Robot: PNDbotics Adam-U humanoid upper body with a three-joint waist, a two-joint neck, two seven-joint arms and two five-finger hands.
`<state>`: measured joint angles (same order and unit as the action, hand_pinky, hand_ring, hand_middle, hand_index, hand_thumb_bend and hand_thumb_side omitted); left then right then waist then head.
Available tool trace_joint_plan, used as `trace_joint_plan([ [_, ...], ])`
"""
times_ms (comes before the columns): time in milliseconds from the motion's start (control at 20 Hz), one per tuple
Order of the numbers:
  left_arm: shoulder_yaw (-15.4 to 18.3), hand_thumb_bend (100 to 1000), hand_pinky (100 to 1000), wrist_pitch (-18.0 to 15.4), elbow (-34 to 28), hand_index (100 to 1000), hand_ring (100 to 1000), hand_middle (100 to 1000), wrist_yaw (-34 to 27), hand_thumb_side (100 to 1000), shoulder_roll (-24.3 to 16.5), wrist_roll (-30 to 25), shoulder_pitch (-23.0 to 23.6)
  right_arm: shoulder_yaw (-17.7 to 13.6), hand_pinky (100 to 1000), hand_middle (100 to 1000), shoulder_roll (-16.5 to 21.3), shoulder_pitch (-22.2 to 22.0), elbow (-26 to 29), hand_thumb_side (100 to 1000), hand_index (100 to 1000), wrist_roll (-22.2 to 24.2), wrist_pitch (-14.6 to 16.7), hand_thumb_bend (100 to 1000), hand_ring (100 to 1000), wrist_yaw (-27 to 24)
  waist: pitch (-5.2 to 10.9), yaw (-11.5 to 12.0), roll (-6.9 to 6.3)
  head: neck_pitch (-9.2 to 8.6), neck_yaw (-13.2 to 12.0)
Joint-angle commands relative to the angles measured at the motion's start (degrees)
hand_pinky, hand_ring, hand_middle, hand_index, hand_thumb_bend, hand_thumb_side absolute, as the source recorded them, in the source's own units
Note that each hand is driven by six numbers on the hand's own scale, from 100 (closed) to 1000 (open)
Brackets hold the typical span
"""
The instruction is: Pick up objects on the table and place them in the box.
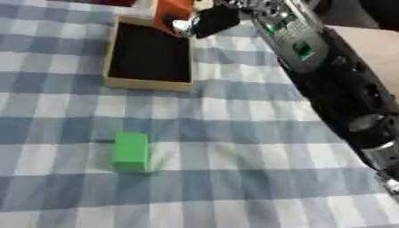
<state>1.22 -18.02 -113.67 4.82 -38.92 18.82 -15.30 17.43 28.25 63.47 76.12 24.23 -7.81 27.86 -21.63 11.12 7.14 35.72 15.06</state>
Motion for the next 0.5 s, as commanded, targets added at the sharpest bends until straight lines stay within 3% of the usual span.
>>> trace_joint_plan([
  [50,-0.1,365,723,-0.1,-0.9,821,730,671,-0.4,1000,-1.5,-0.4,-0.9,-1.3,828,643,-0.9,2.1,-4.5,511,731,-1.0,1.3,100,781,2.3,0.86,0.5,-0.37,-0.79,0.6],
  [500,-0.3,363,722,-0.2,-0.9,820,729,670,-0.7,1000,-1.3,-0.9,-1.7,-0.2,828,660,-3.6,2.8,-11.8,510,747,-0.9,5.1,100,795,6.9,0.25,2.1,0.53,-1.18,1.6],
])
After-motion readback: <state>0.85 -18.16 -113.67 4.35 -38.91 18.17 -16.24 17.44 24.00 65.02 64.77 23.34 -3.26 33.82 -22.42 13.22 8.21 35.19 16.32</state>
